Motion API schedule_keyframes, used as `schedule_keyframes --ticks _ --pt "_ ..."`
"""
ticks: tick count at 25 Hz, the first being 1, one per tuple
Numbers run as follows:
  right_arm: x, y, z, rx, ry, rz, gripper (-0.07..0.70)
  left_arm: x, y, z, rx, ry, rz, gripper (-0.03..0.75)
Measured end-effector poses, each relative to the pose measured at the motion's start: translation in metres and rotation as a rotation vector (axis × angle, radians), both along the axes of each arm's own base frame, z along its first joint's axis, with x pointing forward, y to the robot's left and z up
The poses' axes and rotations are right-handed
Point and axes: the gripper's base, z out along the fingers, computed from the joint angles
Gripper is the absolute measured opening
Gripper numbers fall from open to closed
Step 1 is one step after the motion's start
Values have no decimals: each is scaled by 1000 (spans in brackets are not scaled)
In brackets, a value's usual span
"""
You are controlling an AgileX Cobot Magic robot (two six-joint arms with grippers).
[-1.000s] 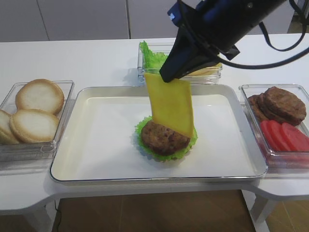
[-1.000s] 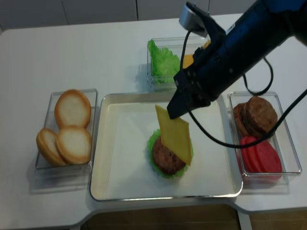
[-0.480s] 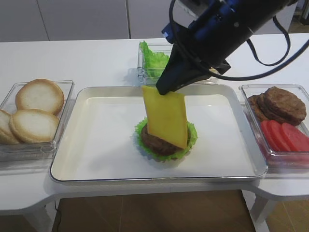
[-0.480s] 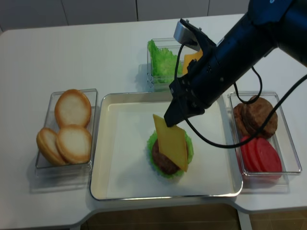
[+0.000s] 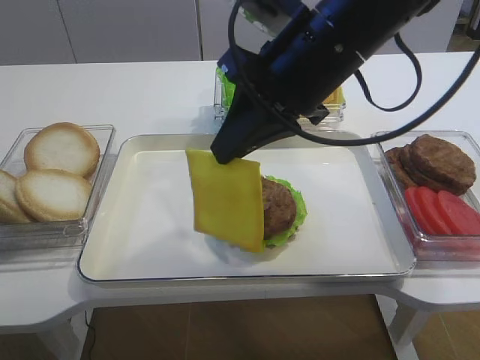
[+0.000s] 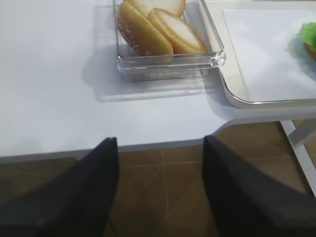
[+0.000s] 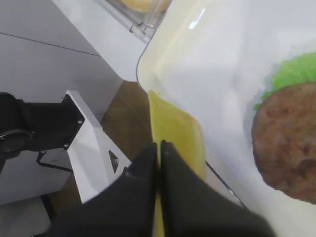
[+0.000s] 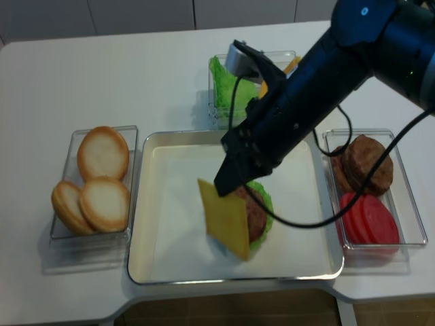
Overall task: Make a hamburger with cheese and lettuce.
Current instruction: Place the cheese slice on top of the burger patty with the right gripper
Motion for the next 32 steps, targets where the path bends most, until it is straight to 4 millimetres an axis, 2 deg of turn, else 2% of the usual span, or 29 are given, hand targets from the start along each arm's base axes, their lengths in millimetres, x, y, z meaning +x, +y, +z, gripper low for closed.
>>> schedule_keyframes --ticks 24,32 --pt "-1 -4 -8 -108 -58 42 6 0 0 0 0 0 0 407" --pt "-1 -3 -6 -91 -52 40 6 0 0 0 0 0 0 407"
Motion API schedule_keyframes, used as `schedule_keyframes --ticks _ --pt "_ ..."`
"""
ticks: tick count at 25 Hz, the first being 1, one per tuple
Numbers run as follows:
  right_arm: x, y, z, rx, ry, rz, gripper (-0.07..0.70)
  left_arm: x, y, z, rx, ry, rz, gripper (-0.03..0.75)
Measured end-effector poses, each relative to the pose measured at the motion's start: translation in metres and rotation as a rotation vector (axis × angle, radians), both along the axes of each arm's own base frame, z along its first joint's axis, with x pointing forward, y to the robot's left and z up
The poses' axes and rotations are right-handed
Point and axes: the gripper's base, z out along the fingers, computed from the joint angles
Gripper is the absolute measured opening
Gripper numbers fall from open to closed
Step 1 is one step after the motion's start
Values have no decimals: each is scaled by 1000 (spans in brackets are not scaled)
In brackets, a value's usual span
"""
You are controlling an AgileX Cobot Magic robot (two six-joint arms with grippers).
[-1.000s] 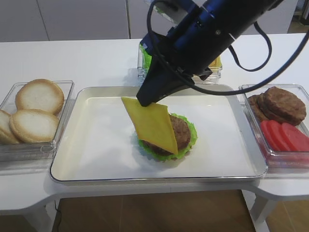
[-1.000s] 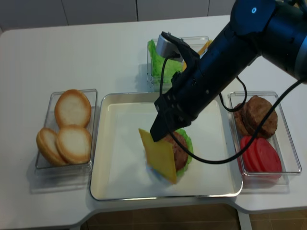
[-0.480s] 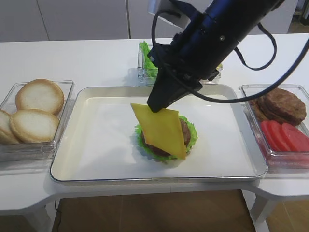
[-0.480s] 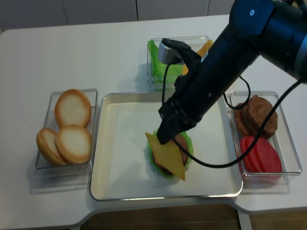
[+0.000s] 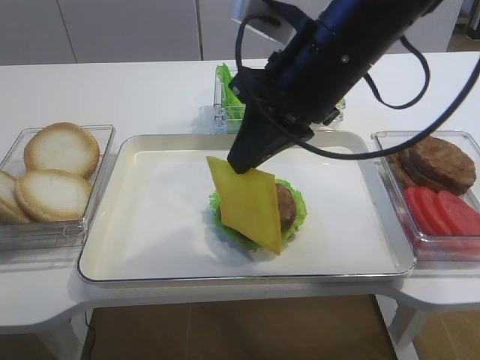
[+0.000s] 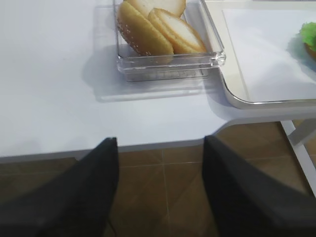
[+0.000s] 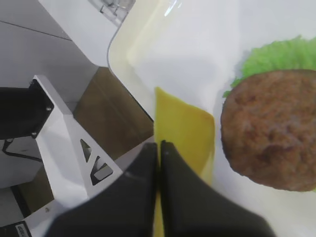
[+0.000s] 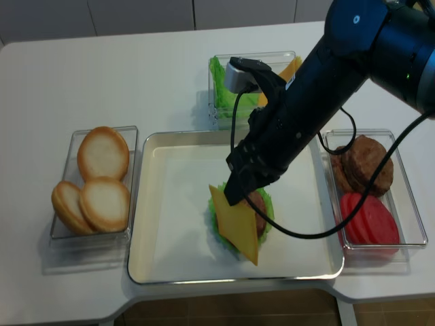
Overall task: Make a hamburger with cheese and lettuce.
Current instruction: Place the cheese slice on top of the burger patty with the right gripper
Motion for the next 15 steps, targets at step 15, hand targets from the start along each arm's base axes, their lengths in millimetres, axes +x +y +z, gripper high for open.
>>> schedule_keyframes --ticks 15 --pt "0 1 0 18 -3 5 6 0 0 0 0 0 0 407"
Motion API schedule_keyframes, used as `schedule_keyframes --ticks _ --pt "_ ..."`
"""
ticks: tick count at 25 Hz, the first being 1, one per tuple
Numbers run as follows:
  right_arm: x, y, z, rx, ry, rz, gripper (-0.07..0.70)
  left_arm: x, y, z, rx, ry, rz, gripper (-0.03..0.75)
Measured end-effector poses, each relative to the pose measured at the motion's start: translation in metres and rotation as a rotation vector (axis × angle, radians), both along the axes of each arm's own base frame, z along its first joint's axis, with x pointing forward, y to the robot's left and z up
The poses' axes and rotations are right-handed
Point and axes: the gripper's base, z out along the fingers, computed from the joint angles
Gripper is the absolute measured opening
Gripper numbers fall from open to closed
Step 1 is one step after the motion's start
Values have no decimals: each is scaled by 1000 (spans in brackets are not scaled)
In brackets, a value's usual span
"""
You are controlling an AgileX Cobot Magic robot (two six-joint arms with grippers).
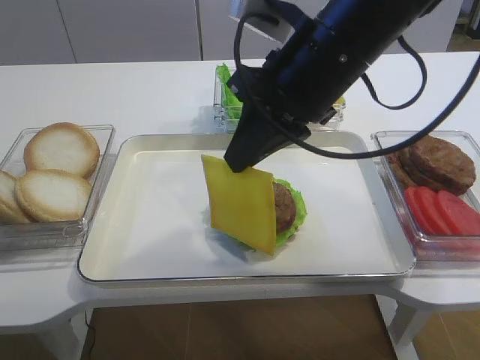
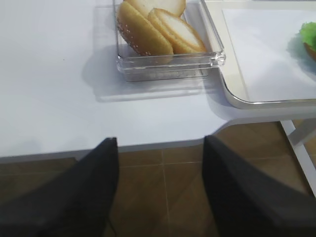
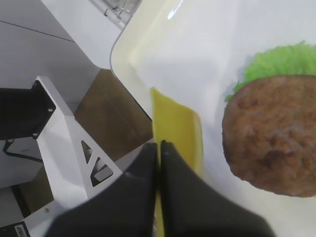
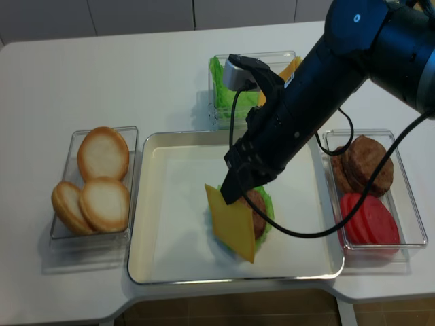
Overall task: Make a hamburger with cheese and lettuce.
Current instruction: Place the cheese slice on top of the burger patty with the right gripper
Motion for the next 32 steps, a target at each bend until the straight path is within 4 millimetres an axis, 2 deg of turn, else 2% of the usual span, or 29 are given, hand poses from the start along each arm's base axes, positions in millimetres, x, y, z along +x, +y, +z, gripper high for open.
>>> schedule_keyframes --ticks 6,32 --pt "7 3 -13 -17 19 -4 6 0 0 0 0 0 0 407" --pt "14 0 -15 -53 -76 -34 6 0 0 0 0 0 0 407"
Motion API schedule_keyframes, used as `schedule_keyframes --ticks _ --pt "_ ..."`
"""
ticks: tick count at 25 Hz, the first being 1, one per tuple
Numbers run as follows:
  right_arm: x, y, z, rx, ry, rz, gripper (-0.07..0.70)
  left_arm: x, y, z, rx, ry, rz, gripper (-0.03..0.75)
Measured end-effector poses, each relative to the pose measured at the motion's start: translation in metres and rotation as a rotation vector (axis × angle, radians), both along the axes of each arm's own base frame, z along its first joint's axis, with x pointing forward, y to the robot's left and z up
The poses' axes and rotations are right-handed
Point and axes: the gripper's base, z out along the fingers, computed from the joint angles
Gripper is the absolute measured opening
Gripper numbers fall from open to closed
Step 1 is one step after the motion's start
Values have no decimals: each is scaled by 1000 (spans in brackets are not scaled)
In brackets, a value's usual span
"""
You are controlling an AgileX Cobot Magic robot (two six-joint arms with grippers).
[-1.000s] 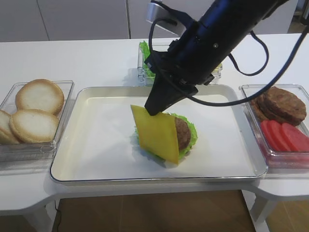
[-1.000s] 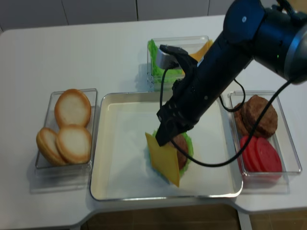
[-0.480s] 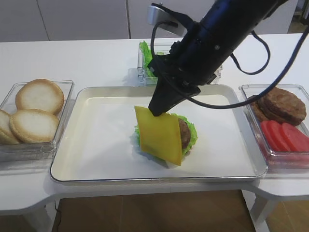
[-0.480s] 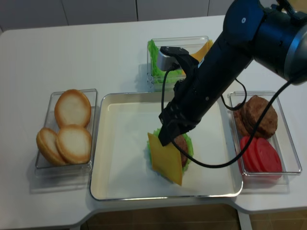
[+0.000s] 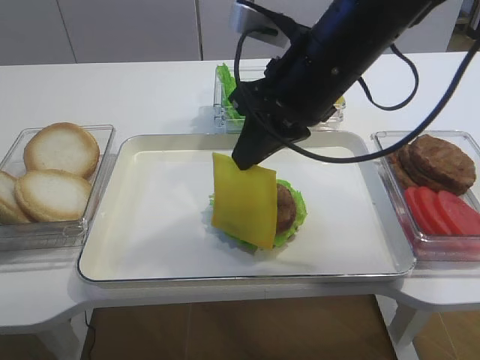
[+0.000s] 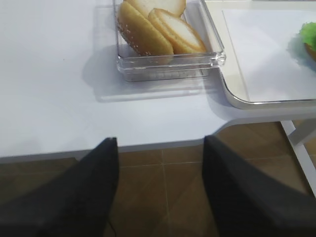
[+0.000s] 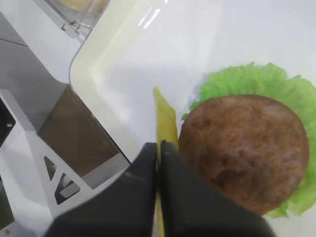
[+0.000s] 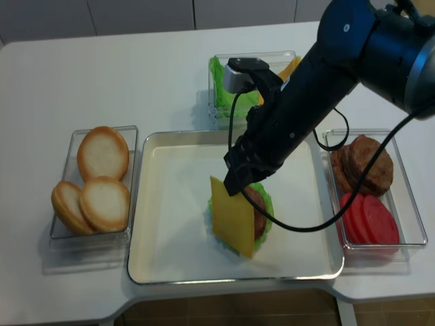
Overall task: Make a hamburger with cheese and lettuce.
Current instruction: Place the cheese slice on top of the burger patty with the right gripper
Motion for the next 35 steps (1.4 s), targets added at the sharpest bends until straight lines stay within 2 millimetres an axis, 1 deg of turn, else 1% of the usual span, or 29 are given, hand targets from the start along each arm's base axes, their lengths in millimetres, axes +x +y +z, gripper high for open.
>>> schedule_keyframes --ticks 16,35 --pt "9 -7 -6 -102 -106 -29 6 0 0 0 0 0 0 407" --pt "15 -10 -7 -140 -165 -47 6 0 0 0 0 0 0 407"
